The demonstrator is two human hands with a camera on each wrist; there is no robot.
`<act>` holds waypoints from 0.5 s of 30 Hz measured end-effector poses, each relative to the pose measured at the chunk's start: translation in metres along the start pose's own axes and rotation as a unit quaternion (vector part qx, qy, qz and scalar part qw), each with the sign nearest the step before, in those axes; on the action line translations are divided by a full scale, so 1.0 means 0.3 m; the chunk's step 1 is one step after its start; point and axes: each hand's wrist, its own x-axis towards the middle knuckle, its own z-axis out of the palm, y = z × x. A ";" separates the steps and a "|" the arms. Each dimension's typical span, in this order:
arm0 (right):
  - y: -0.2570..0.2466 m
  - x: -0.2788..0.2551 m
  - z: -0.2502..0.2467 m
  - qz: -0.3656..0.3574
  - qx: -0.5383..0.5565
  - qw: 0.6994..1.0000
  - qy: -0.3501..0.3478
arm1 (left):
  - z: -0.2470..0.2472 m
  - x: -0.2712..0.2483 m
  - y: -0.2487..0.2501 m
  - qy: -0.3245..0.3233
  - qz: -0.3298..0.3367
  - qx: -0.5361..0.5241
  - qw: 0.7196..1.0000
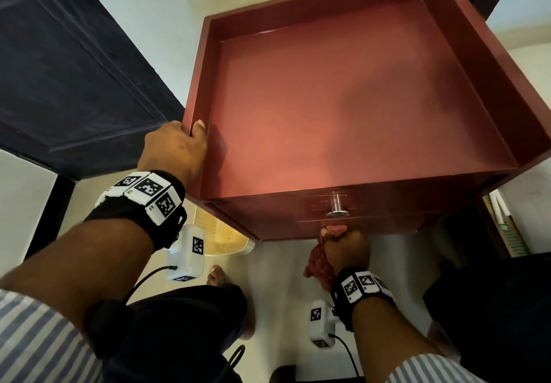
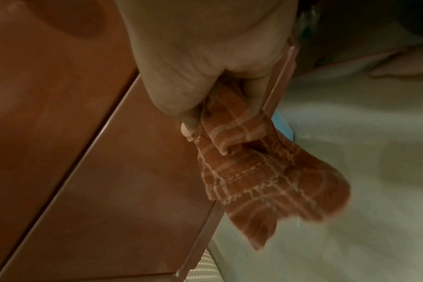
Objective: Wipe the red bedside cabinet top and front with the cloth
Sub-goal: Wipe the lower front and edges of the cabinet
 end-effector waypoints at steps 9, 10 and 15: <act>0.050 0.135 0.061 0.177 0.362 0.907 -0.127 | 0.001 0.004 -0.004 0.003 -0.015 0.000 1.000; -0.003 0.093 0.051 0.197 0.444 0.860 -0.158 | 0.001 0.005 -0.004 0.004 -0.016 0.001 1.000; -0.042 0.018 0.012 0.265 0.623 0.701 -0.224 | 0.007 0.011 -0.011 0.005 -0.016 0.006 1.000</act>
